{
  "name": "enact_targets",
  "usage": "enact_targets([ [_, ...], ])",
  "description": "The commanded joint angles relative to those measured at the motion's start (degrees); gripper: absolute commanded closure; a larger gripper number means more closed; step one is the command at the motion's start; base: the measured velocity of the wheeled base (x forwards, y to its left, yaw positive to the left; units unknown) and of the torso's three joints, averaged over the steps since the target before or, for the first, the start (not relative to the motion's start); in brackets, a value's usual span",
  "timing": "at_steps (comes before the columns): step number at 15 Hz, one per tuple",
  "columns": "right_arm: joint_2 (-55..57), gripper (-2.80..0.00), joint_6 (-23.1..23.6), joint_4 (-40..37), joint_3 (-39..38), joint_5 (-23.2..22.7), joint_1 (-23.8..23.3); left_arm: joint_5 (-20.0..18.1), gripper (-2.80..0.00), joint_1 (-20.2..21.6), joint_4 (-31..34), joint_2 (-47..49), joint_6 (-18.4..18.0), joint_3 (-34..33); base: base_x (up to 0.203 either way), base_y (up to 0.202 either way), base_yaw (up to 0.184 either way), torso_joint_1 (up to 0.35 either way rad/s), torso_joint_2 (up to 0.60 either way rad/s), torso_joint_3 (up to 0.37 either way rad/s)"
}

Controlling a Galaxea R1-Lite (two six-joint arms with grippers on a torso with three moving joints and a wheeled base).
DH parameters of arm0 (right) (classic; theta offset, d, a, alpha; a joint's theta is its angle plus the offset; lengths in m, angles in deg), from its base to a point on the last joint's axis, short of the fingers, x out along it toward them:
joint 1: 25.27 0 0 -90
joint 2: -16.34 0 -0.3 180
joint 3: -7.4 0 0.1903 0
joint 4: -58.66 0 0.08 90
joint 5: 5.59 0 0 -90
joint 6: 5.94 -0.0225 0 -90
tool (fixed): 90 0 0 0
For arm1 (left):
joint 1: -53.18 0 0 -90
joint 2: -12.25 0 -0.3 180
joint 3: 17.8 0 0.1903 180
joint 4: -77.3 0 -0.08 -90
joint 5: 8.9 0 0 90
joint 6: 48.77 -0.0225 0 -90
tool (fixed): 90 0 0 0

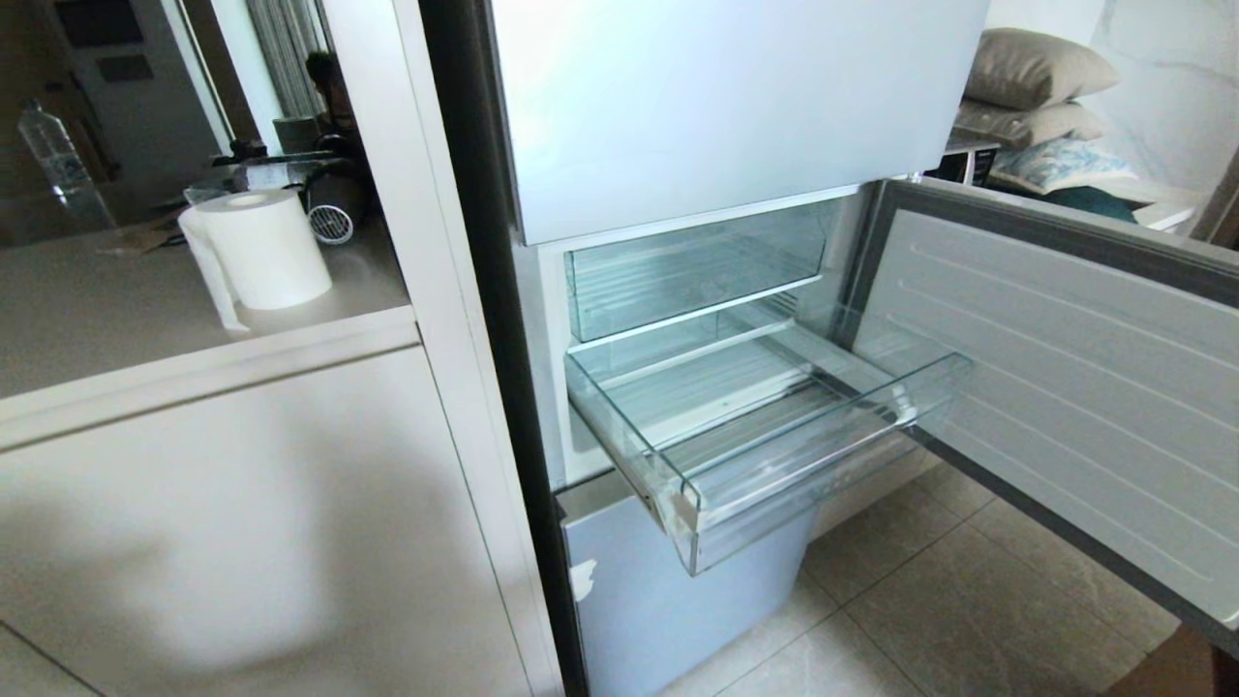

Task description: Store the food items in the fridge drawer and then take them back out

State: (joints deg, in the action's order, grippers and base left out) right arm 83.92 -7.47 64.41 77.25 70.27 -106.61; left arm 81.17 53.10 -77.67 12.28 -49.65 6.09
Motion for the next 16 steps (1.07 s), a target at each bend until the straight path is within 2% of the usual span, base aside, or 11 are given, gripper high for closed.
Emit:
enact_targets([
  [1, 12.34, 0.0, -1.15, 2.31, 3.63, -0.11, -3.68, 0.01, 0.0, -0.01, 0.0, -0.02, 0.0, 0.0, 0.0, 0.0, 0.0, 0.0, 0.0, 0.0],
  [3, 21.9, 0.0, -1.81, 3.54, 6.53, -0.89, -5.37, 0.01, 0.0, -0.01, 0.0, -0.02, 0.0, 0.0, 0.0, 0.0, 0.0, 0.0, 0.0, 0.0],
  [7, 38.9, 0.0, -1.88, 4.25, 11.12, -6.57, -6.74, 0.01, 0.0, -0.01, 0.0, -0.03, 0.0, 0.0, 0.0, 0.0, 0.0, 0.0, 0.0, 0.0],
  [13, 59.85, 0.0, -1.62, 4.47, 23.14, -9.23, -7.35, 0.01, 0.0, -0.01, 0.0, -0.02, 0.0, 0.0, 0.0, 0.0, 0.0, 0.0, 0.0, 0.0],
  [16, 66.89, 0.0, -1.92, 4.41, 28.81, -14.97, -6.4, 0.01, 0.0, -0.01, 0.0, -0.02, 0.0, 0.0, 0.0, 0.0, 0.0, 0.0, 0.0, 0.0],
])
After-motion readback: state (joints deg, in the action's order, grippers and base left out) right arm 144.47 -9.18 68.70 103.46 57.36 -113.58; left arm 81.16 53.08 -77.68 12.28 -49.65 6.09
